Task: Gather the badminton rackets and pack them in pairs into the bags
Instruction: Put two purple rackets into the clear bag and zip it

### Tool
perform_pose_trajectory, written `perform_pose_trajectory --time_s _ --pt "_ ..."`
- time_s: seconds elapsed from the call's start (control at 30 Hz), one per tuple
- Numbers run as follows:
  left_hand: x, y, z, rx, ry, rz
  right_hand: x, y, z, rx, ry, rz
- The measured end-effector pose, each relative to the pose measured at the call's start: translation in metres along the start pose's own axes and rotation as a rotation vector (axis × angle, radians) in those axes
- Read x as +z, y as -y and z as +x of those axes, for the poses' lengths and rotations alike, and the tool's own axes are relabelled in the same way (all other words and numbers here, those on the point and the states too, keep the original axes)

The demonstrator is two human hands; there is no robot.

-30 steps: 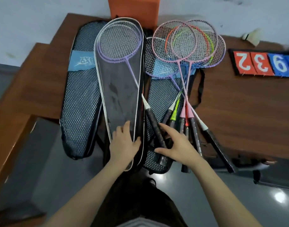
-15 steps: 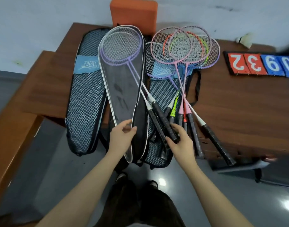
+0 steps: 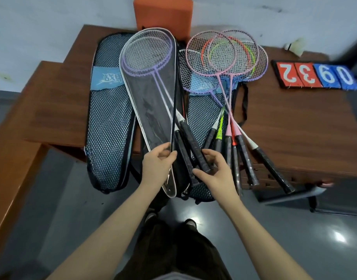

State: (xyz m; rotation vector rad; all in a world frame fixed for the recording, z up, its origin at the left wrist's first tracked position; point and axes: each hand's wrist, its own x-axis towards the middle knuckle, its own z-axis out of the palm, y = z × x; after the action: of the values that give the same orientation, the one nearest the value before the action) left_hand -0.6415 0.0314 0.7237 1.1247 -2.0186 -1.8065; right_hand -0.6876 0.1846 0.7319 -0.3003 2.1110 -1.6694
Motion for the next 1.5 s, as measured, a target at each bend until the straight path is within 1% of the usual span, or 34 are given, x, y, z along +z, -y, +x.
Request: perform_pose_trajectory --time_s 0.13,0.23,0.3,0.37,0.47,0.53,0.6,0.7,0.77,0.83,0.9,1.03,1.13,1.2,1.27,1.33,1.4,1.47,1.5 --pt "-0.005 -0.014 0.000 -0.039 0.009 -0.130 0.006 0.003 -0.005 0.027 0.108 -0.031" --pt "-0.009 -0.021 0.000 -0.075 0.022 -0.222 -0.001 0.004 -0.006 0.014 0.267 -0.092" --pt "-0.012 -0.026 -0.001 -0.113 0.028 -0.279 -0.008 0.004 -0.006 0.034 0.338 -0.093" --pt "-0.014 -0.030 -0.001 -0.109 0.039 -0.294 -0.009 0.005 -0.005 0.006 0.317 -0.108" --pt "-0.019 -0.037 -0.003 -0.078 0.056 -0.313 -0.001 0.007 -0.005 -0.135 0.201 -0.144" --pt "-0.025 -0.040 -0.002 -0.085 0.050 -0.360 0.005 0.007 -0.004 -0.194 0.174 -0.178" --pt "-0.029 -0.042 -0.002 -0.096 0.048 -0.391 0.010 0.004 -0.003 -0.208 0.168 -0.232" --pt "-0.034 -0.043 -0.001 -0.099 0.056 -0.423 0.010 0.004 -0.005 -0.108 0.221 -0.164" --pt "-0.035 -0.044 0.000 -0.083 0.052 -0.423 0.005 0.009 -0.007 0.004 0.257 -0.007" --pt "-0.034 -0.044 0.002 -0.069 0.040 -0.421 0.001 0.012 -0.006 0.104 0.256 0.162" --pt "-0.033 -0.043 0.001 -0.065 0.029 -0.417 0.000 0.011 -0.003 0.188 0.259 0.255" --pt "-0.032 -0.035 -0.002 -0.028 0.025 -0.349 0.005 0.008 0.005 0.353 0.257 0.490" --pt "-0.030 -0.029 -0.005 0.035 0.023 -0.255 0.014 0.010 0.010 0.458 0.241 0.535" --pt "-0.028 -0.024 -0.008 0.096 0.023 -0.172 0.021 0.010 0.011 0.449 0.223 0.496" --pt "-0.030 -0.020 -0.011 0.152 0.037 -0.063 0.028 0.009 0.011 0.421 0.163 0.456" --pt "-0.033 -0.014 -0.013 0.233 0.098 0.093 0.031 0.009 0.012 0.386 0.091 0.454" --pt "-0.036 -0.004 -0.019 0.296 0.195 0.209 0.031 0.008 0.015 0.350 0.055 0.458" --pt "-0.038 0.007 -0.031 0.318 0.255 0.248 0.028 0.008 0.016 0.312 0.043 0.457" --pt "-0.038 0.011 -0.036 0.320 0.258 0.254 0.027 0.009 0.017 0.299 0.039 0.453"
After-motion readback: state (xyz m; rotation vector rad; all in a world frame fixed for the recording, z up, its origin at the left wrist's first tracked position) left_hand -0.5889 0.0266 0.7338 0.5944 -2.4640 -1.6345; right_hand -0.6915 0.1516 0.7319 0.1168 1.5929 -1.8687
